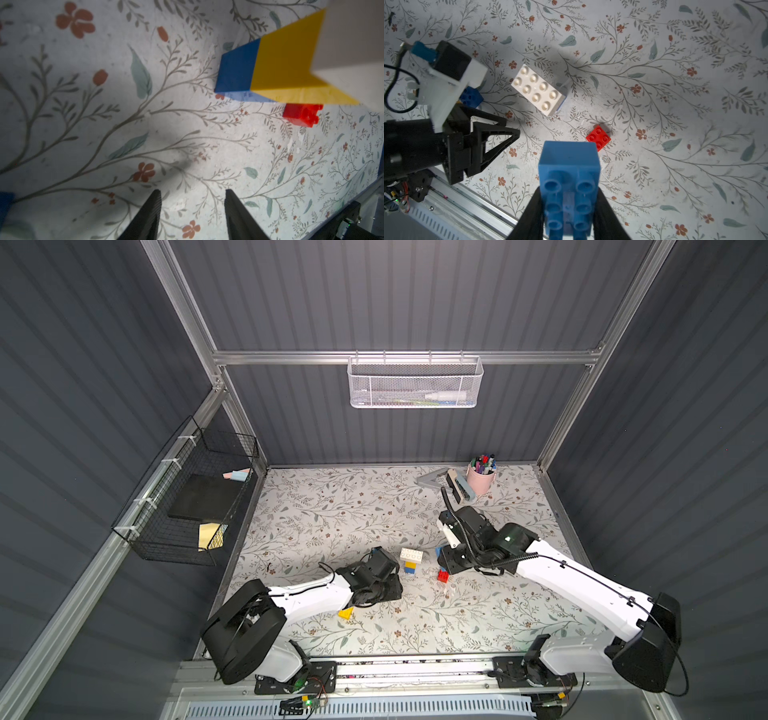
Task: Assemble a spoon with lego
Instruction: Pick up the lego brick from the center of the board, then adjust the lego brick at the center of the board.
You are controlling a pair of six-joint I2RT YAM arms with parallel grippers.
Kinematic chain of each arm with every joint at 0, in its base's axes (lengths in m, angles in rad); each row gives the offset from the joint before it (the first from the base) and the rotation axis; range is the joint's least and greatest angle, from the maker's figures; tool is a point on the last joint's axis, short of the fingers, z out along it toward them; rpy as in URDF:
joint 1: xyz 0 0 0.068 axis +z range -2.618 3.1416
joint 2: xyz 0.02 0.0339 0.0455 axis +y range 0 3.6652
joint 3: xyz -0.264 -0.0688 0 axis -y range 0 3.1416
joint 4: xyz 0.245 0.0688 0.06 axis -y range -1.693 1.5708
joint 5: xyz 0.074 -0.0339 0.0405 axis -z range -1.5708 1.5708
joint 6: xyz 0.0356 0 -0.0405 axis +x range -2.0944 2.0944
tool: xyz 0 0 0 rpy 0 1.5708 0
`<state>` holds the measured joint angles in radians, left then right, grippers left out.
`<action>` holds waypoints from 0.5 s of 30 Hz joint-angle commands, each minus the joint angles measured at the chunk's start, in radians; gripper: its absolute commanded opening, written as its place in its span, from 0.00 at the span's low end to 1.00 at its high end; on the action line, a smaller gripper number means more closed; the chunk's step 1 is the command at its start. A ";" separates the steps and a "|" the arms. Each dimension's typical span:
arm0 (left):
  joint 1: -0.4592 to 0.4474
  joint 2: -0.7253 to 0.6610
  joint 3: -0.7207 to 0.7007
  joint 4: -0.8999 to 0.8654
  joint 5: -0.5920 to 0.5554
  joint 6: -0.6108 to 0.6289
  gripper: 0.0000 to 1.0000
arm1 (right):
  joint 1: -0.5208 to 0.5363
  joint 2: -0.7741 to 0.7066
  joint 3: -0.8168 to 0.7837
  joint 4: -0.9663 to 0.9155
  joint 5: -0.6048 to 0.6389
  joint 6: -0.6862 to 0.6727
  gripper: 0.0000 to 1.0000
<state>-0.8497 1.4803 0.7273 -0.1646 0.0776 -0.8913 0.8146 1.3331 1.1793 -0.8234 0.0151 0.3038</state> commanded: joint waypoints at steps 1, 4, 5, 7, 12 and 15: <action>0.022 0.037 0.076 -0.013 -0.005 0.010 0.52 | 0.002 0.040 0.054 -0.005 -0.023 -0.028 0.18; 0.040 0.069 0.107 -0.036 -0.012 0.025 0.51 | 0.003 0.080 0.087 -0.037 -0.025 -0.016 0.17; 0.045 0.075 0.111 -0.039 -0.013 0.029 0.51 | 0.002 0.088 0.091 -0.043 -0.024 -0.014 0.17; 0.056 0.083 0.119 -0.045 -0.017 0.040 0.51 | 0.003 0.095 0.089 -0.040 -0.024 -0.015 0.17; 0.073 0.095 0.144 -0.080 -0.058 0.060 0.52 | 0.003 0.104 0.084 -0.032 -0.035 -0.024 0.17; 0.081 0.105 0.167 -0.085 -0.061 0.065 0.52 | 0.004 0.113 0.089 -0.034 -0.048 -0.028 0.18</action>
<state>-0.7765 1.5730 0.8532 -0.2134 0.0452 -0.8562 0.8162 1.4345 1.2495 -0.8379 -0.0154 0.2935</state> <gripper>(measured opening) 0.518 0.338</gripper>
